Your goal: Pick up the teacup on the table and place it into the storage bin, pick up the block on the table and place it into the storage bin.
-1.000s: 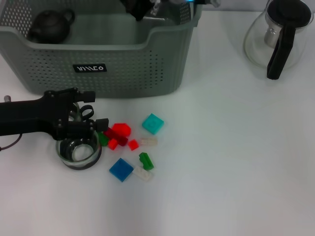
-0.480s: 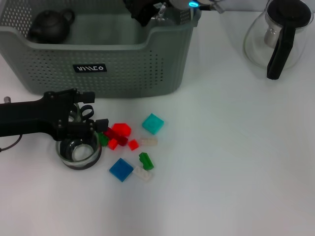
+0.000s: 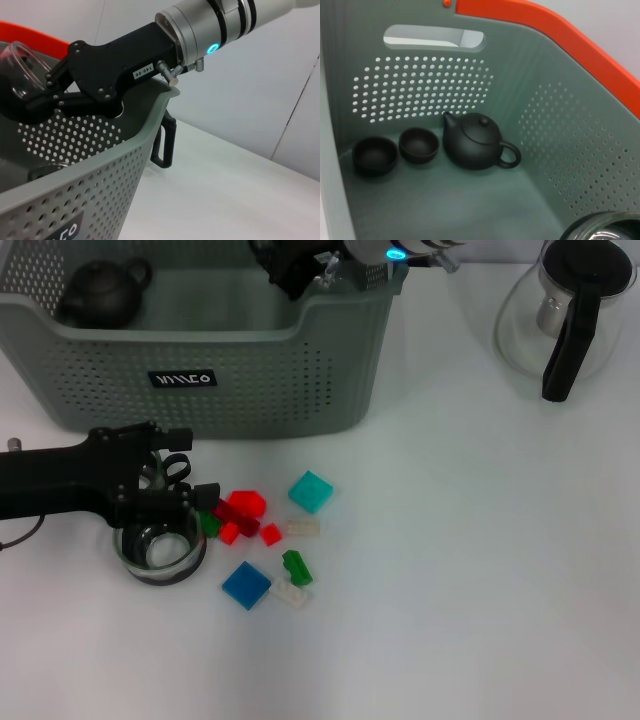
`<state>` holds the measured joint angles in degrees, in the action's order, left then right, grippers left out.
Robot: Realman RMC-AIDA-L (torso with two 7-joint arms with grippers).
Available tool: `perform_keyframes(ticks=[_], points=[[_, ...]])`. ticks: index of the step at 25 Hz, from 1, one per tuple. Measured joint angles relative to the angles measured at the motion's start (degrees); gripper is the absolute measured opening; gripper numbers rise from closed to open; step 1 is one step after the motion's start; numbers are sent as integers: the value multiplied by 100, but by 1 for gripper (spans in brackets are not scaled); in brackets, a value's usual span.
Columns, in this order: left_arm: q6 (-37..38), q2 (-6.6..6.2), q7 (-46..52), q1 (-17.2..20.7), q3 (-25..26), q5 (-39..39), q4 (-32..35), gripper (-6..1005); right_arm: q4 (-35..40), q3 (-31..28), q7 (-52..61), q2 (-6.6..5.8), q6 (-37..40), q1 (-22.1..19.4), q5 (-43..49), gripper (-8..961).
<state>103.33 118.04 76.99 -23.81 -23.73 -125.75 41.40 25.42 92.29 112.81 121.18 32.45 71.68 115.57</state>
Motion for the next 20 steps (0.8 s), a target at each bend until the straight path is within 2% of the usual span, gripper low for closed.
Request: perform_keyframes(ticks=[10,16,18,20], points=[[9,0,0,14,8,-27,0,939,111,-17,51,-16,139,-31,0,121],[26,0,0,24,21,-29,0,939,178,-15,152,-28,149,-41,22,354],[32,0,0,26,26,-29,0,939,235,-16,153,-32,157,-55,24,574],[38,0,1,27,26,-29,0,939,362,-26,153,-43,167,-100,26,586]])
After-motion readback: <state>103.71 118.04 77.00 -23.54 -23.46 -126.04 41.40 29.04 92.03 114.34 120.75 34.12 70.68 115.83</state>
